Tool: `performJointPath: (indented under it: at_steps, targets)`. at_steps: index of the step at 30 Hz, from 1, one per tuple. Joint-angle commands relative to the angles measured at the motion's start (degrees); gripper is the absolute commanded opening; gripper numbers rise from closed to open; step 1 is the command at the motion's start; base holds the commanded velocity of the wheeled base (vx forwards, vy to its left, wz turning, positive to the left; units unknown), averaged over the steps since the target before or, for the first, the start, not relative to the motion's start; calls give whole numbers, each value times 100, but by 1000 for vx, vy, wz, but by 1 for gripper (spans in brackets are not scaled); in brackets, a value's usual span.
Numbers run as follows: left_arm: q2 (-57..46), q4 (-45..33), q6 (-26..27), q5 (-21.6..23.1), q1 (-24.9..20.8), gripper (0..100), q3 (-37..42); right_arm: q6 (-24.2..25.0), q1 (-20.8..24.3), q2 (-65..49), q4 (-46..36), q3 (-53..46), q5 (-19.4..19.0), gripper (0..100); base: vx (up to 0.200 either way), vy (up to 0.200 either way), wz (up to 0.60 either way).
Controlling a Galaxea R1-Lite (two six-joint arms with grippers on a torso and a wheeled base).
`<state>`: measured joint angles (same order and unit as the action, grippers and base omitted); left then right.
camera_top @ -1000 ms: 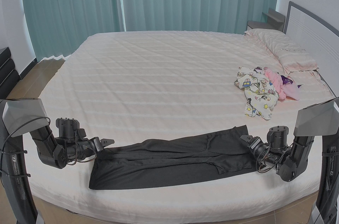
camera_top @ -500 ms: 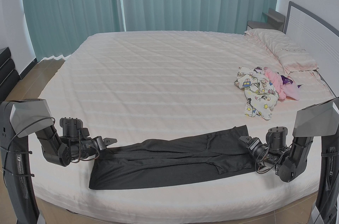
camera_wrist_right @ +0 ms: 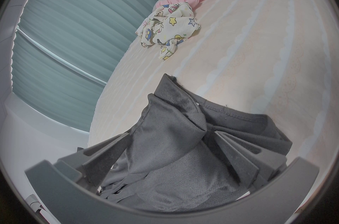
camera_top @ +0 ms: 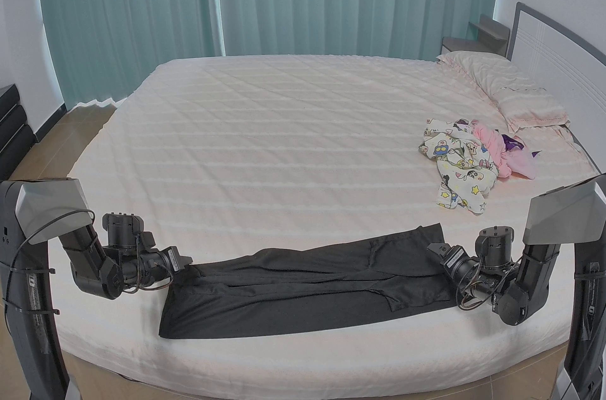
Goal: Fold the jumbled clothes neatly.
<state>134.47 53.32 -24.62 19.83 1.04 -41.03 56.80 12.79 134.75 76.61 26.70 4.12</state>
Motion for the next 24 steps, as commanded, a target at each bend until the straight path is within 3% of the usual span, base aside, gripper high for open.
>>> performJointPath:
  at_steps: [1, 8, 16, 24]
  targets:
    - [-62, 12, 19, -32, 90, 0, 8, -2, 4, 7, 3, 2, 1, 100, 0, 0, 0]
    - [-510, 20, 19, -23, 222, 0, 377, 7, 4, 7, 12, -7, 1, 100, 0, 0, 0]
    - [-844, 785, 81, 29, 283, 0, 1185, 7, 4, 7, 3, -15, 1, 100, 0, 0, 0]
    - [-615, 1119, 696, 29, 283, 0, 1897, 7, -4, 7, 3, -24, 1, 100, 0, 0, 0]
